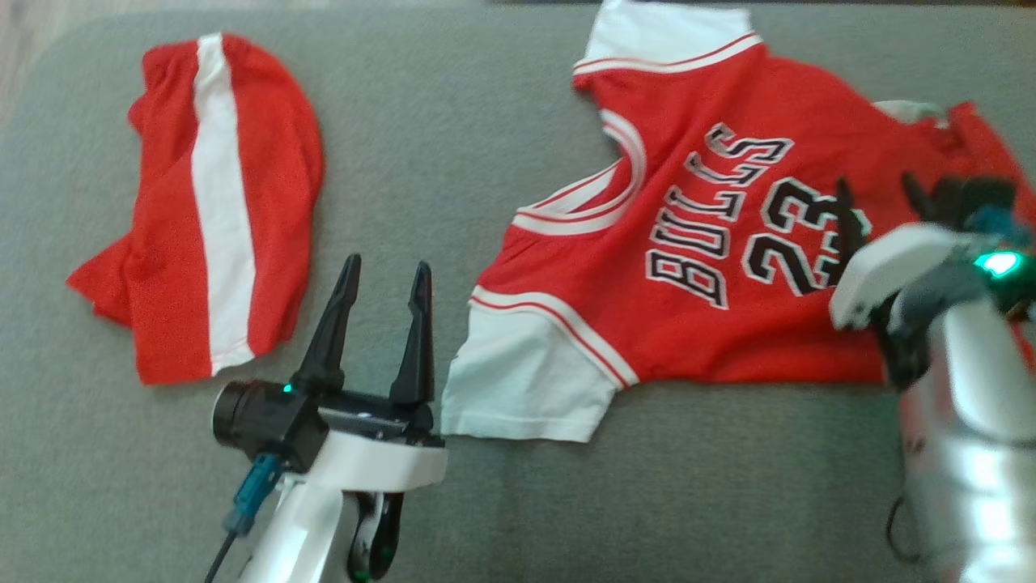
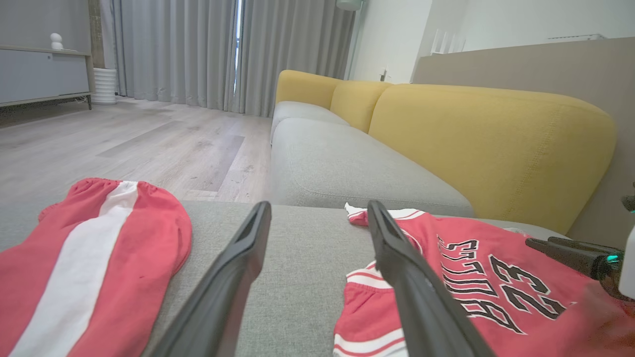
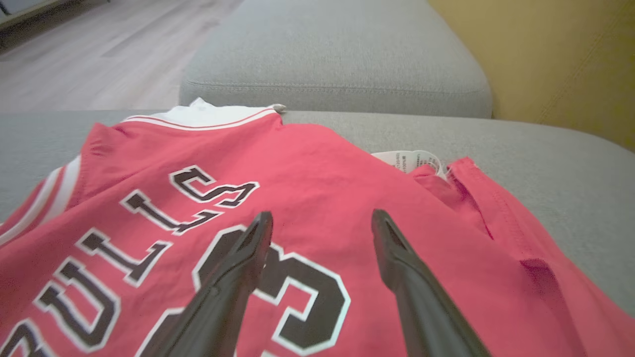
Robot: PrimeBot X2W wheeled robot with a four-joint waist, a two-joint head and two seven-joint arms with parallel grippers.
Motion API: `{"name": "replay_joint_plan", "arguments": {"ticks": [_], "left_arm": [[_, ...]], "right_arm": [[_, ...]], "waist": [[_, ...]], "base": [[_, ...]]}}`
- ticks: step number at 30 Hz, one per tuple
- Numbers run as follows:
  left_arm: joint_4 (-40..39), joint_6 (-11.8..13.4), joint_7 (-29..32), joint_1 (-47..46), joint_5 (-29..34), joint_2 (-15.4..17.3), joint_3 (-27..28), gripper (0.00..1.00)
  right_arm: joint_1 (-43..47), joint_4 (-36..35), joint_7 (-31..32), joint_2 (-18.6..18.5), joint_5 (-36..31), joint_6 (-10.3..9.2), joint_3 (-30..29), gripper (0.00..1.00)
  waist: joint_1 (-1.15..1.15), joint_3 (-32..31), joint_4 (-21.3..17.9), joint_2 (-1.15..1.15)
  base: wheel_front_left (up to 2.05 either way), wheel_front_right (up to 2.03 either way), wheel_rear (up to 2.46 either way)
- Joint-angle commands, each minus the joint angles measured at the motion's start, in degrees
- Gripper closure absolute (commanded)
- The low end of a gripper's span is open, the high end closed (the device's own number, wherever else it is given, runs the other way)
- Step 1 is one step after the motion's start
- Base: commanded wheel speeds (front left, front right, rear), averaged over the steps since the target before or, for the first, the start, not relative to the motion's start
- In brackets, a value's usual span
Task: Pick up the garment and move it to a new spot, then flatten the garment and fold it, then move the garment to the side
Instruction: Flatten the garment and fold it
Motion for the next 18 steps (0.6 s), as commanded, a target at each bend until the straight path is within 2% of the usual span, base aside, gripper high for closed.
{"name": "replay_joint_plan", "arguments": {"ticks": [1, 7, 14, 15, 16, 18], "left_arm": [[-1.8, 0.1, -0.3, -2.7, -0.6, 0.2, 0.7, 0.00], [-1.9, 1.0, -0.3, -4.5, -1.7, 0.2, -1.3, 0.00], [-1.9, 1.5, -0.3, -5.5, -2.3, 0.2, -2.2, 0.00], [-1.9, 1.5, -0.3, -5.6, -2.4, 0.2, -2.2, 0.00], [-1.9, 1.5, -0.3, -5.7, -2.4, 0.2, -2.3, 0.00], [-1.9, 1.6, -0.3, -6.0, -2.5, 0.2, -2.4, 0.00]], "right_arm": [[-4.7, 1.1, 1.9, -1.0, 0.3, -0.04, 0.0, 0.00], [-12.2, 10.1, 6.9, -3.8, -1.6, -0.04, -4.1, 0.00], [-16.5, 18.3, 10.4, -6.0, -5.4, -0.04, -4.7, 0.00], [-17.0, 19.3, 10.9, -6.1, -5.4, -0.04, -4.9, 0.80], [-17.4, 20.1, 11.2, -6.1, -5.4, -0.04, -5.0, 1.00], [-18.4, 21.2, 11.1, -6.4, -5.5, -0.04, -5.2, 1.00]], "waist": [[-0.01, 2.6, 2.5, 0.00], [-0.01, 4.6, 4.7, 0.00], [-0.01, 5.8, 5.7, 0.00], [-0.01, 5.9, 5.8, 0.00], [-0.01, 6.0, 5.9, 0.00], [-0.01, 6.3, 6.1, 0.00]], "base": [[0.00, 0.00, 0.00], [0.00, 0.00, 0.00], [0.00, 0.00, 0.00], [0.00, 0.00, 0.00], [0.00, 0.00, 0.00], [0.00, 0.00, 0.00]]}}
